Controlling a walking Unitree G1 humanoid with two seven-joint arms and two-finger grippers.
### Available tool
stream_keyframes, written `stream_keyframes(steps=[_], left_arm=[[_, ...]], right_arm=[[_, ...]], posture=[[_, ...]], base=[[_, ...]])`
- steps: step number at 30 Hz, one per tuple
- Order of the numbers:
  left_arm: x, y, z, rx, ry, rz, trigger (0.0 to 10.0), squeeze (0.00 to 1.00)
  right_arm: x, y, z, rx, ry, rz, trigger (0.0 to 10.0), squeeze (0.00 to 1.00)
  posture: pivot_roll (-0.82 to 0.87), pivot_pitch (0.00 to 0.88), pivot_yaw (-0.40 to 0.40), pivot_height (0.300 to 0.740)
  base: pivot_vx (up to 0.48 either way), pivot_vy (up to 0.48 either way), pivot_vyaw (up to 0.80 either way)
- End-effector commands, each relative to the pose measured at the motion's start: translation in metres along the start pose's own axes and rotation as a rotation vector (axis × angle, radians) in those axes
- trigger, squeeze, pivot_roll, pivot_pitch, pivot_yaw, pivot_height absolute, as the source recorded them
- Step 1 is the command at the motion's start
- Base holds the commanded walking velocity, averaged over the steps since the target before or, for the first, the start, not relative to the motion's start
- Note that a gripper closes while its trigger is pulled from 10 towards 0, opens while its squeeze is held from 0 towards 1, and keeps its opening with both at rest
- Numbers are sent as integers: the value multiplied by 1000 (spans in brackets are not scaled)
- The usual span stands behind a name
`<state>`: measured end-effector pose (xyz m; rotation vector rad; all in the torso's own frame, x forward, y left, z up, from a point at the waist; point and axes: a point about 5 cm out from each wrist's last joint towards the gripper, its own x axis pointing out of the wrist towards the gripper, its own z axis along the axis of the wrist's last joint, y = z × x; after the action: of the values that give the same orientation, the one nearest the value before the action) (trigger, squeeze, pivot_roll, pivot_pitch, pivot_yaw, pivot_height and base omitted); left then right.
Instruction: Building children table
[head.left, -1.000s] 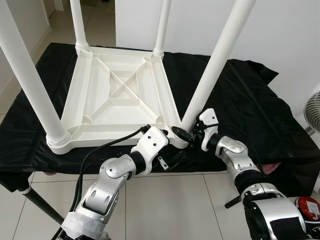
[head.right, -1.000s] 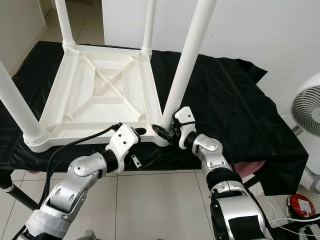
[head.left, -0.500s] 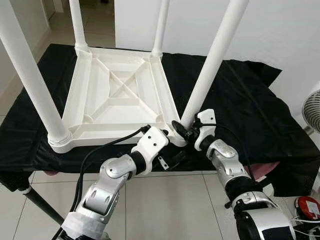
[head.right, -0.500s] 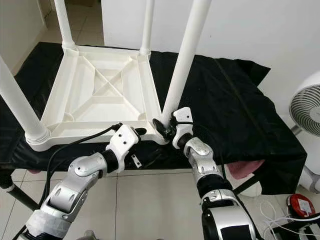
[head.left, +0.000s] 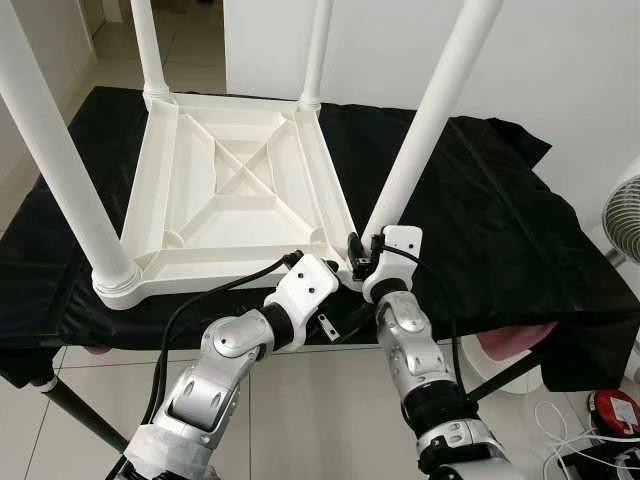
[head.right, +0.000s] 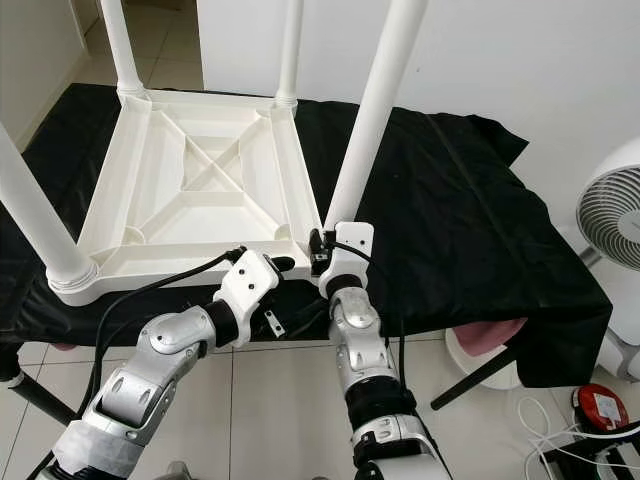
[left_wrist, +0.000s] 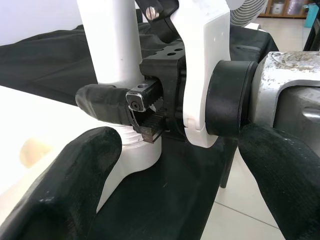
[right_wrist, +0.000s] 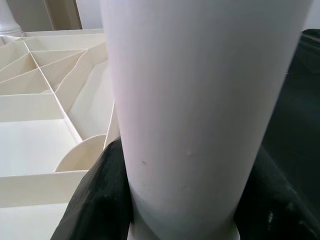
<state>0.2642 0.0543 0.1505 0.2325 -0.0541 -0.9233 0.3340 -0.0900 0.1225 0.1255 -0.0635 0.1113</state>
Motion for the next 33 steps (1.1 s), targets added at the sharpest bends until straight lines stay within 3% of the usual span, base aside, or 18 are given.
stream_keyframes(steps=[1,7,8,9,10,15,18,19,21,24,27,33], left_arm=[[1,-3,-2,-14,8,24,10000,0],[-1,-3,-2,-15,11,27,10000,0],[-2,-3,-3,-16,12,29,10000,0],[-2,-3,-3,-16,12,29,10000,0],[-2,-4,-3,-17,13,31,10000,0],[-2,-4,-3,-18,13,34,10000,0],[-2,-3,-2,-16,12,35,10000,0],[-2,-2,-2,-14,12,34,10000,0],[-1,-2,-2,-12,12,30,10000,0],[-1,-2,-2,-11,12,29,10000,0],[0,-1,-1,-8,10,24,10000,0],[1,0,0,-5,8,21,10000,0]], right_arm=[[-5,-7,-15,-6,79,-24,10000,0],[-6,-9,-16,-20,87,-16,10000,0],[-8,-9,-15,-21,88,-8,10000,890],[-8,-9,-15,-21,88,-8,10000,890],[-11,-10,-14,-13,80,6,10000,1000],[-15,-12,-12,-9,64,15,10000,1000],[-19,-21,-11,-31,61,103,10000,1000],[-19,-27,-10,-46,65,166,10000,0],[-17,-35,-5,-89,64,271,10000,0],[-16,-38,-2,-113,58,315,10000,0],[-5,-49,12,-214,29,455,10000,0],[4,-48,20,-260,16,542,10000,0]], posture=[[34,34,-101,740],[38,37,-104,740],[39,38,-107,740],[39,38,-107,740],[39,39,-107,740],[39,38,-108,740],[37,34,-101,740],[33,31,-98,740],[31,30,-94,740],[31,28,-93,740],[29,22,-90,740],[32,15,-89,740]], base=[[0,0,0],[0,0,0],[0,0,0],[0,0,0],[0,0,0],[0,0,0],[0,0,0],[0,0,0],[0,0,0],[0,0,0],[0,0,0],[0,0,0]])
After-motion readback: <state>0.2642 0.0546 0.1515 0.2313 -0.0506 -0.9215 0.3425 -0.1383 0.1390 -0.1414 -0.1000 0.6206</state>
